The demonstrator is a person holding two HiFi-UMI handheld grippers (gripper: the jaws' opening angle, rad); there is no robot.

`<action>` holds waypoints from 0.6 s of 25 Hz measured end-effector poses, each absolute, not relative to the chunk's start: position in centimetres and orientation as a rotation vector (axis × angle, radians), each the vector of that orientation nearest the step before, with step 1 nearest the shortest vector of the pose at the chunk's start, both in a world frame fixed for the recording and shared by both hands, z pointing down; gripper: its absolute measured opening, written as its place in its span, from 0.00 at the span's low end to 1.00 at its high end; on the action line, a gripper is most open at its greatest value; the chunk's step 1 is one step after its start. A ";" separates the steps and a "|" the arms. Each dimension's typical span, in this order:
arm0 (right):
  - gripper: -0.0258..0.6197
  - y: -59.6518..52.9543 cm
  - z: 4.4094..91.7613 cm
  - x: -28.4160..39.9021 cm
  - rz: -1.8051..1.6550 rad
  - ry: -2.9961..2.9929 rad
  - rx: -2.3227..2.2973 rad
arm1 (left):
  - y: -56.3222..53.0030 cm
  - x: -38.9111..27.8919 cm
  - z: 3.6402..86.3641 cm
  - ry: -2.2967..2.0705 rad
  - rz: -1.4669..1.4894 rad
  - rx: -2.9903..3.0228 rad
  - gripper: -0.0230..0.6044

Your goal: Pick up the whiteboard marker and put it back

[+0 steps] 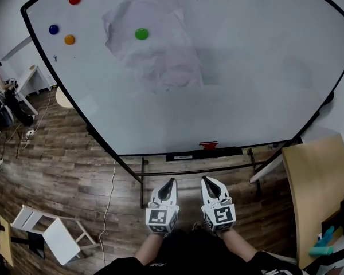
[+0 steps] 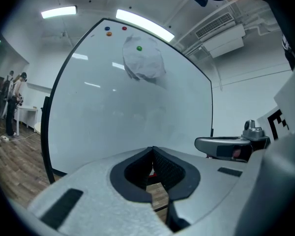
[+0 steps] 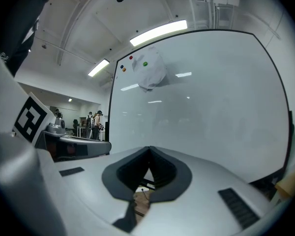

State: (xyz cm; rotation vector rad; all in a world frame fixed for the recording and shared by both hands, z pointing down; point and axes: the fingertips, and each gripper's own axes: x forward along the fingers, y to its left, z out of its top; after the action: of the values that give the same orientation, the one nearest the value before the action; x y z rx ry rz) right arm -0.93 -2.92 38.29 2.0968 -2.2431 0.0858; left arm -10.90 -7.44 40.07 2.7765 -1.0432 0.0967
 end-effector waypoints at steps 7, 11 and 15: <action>0.04 -3.0 38.3 -0.6 0.091 -2.239 2.106 | -7.4 -10.6 39.9 -1.036 0.101 2.788 0.05; 0.04 -3.2 38.4 -0.6 0.091 -2.240 2.102 | -7.6 -10.6 40.0 -1.044 0.131 2.799 0.05; 0.04 -3.4 38.3 -0.8 0.081 -2.246 2.098 | -7.5 -10.3 40.0 -1.021 0.115 2.803 0.05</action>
State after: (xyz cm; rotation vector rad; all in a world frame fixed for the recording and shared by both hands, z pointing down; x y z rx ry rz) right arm -0.77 -3.44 38.31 2.0979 -2.2458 0.0808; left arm -10.34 -7.51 40.00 2.8033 -1.0212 0.1148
